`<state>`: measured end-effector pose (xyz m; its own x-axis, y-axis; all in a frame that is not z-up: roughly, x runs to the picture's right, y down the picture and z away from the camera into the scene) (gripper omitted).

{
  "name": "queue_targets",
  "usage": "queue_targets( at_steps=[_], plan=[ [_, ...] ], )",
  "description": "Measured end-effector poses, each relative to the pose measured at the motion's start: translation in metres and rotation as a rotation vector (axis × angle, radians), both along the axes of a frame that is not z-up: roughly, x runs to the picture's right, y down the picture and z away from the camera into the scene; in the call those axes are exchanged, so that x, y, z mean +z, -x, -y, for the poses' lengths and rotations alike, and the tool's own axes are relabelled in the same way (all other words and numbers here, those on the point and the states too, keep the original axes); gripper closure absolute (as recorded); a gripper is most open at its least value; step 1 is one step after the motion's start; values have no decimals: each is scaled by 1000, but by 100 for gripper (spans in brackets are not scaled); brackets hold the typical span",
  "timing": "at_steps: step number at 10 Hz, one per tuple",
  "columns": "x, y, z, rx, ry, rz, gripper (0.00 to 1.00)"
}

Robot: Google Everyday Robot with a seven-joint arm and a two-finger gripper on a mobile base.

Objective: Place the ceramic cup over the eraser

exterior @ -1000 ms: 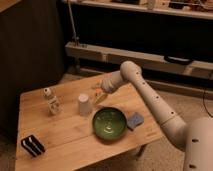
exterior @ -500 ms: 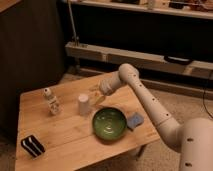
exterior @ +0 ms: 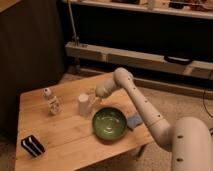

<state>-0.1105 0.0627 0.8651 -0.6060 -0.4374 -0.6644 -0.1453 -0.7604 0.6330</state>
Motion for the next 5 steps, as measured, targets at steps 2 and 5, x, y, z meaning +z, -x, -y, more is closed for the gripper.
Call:
queue_targets(
  at_steps=[2, 5],
  plan=[
    [1, 15, -2, -11, 10, 27, 35],
    [0, 26, -8, -36, 31, 55, 55]
  ],
)
